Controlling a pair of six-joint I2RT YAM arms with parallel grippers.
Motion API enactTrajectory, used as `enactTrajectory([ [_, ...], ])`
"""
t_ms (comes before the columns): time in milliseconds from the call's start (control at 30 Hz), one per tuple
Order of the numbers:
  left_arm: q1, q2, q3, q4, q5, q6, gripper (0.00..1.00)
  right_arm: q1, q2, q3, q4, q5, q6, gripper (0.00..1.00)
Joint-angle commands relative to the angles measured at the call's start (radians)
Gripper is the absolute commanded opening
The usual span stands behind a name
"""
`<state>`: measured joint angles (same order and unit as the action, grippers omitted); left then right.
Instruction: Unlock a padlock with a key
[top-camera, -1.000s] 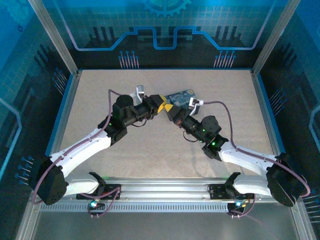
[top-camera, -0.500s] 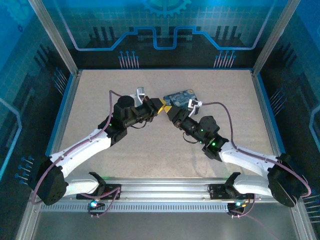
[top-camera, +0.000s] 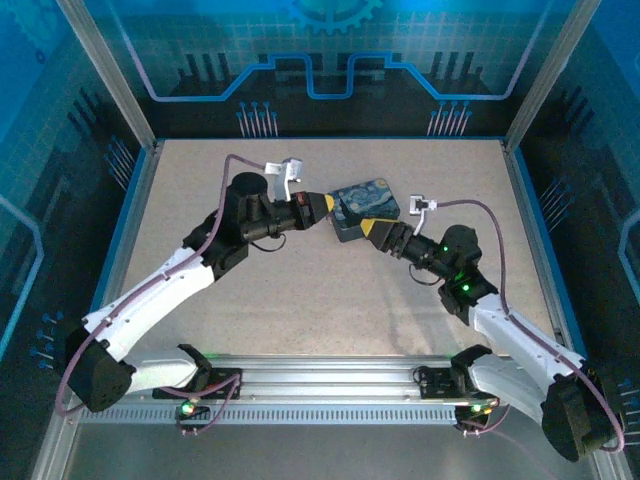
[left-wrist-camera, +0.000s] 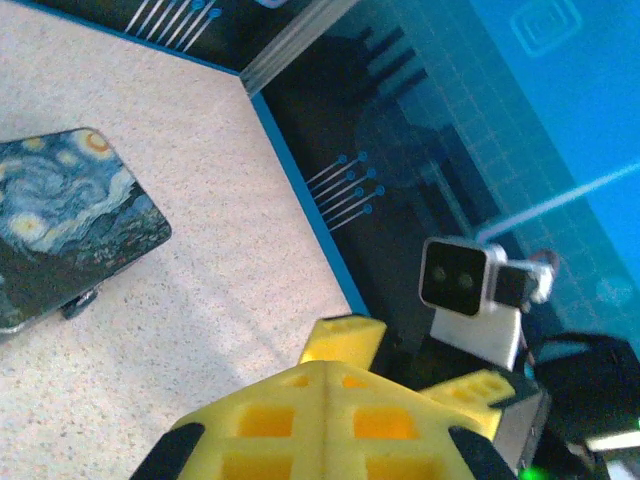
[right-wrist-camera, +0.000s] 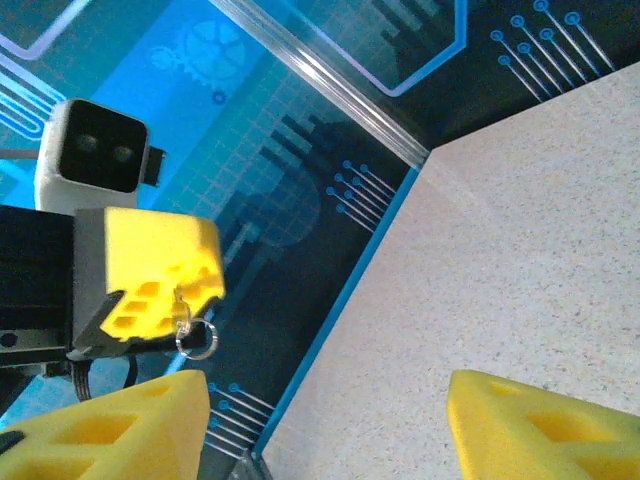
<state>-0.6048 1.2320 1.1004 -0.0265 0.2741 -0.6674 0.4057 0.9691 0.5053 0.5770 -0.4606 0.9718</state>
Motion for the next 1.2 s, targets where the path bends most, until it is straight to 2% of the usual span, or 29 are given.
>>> enactTrajectory([
  [0,0.004,-0.006,0.050,-0.048,0.086,0.187,0.00,-0.018,0.053,0.005,0.173,-0.206,0.047,0.68],
  [333,0.004,0.029,0.101,0.005,0.153,0.160,0.00,0.061,0.141,0.146,0.200,-0.243,0.034,0.68],
  [533,0.005,0.035,0.101,0.016,0.154,0.146,0.00,0.099,0.191,0.191,0.220,-0.238,0.035,0.62],
  [1167,0.004,0.043,0.084,0.052,0.161,0.114,0.00,0.119,0.237,0.228,0.218,-0.226,0.036,0.38],
])
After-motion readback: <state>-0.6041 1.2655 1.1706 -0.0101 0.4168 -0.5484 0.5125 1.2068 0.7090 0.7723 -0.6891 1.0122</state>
